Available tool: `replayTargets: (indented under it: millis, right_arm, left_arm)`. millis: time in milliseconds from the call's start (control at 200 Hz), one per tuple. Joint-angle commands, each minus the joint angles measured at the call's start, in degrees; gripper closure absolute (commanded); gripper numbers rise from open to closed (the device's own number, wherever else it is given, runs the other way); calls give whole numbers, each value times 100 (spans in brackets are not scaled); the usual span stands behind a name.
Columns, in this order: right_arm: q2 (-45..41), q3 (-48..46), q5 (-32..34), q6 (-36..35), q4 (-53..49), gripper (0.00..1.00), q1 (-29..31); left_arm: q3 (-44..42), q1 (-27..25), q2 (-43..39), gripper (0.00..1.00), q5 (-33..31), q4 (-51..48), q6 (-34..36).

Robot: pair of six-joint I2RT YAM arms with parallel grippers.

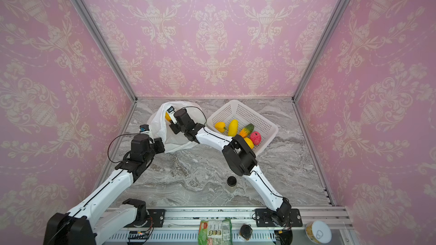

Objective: Untie the knot of the plastic bag and take out the fruit
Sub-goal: 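Grasp the yellow mango-shaped fruit inside the bag with the right gripper, then lift the yellow fruit out of the bag and carry it over the basket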

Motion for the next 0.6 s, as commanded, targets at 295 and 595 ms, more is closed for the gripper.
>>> replayTargets:
  millis: [295,595]
  right_arm:
    - [-2658,-3081,-688,297,1180,100,200]
    - [-4103,-4948,-895,553,1563,100,209]
  left_arm:
    - [61,20,-52,100,-104,-73,21]
    - [76,22,9,100,-110,-151,-5]
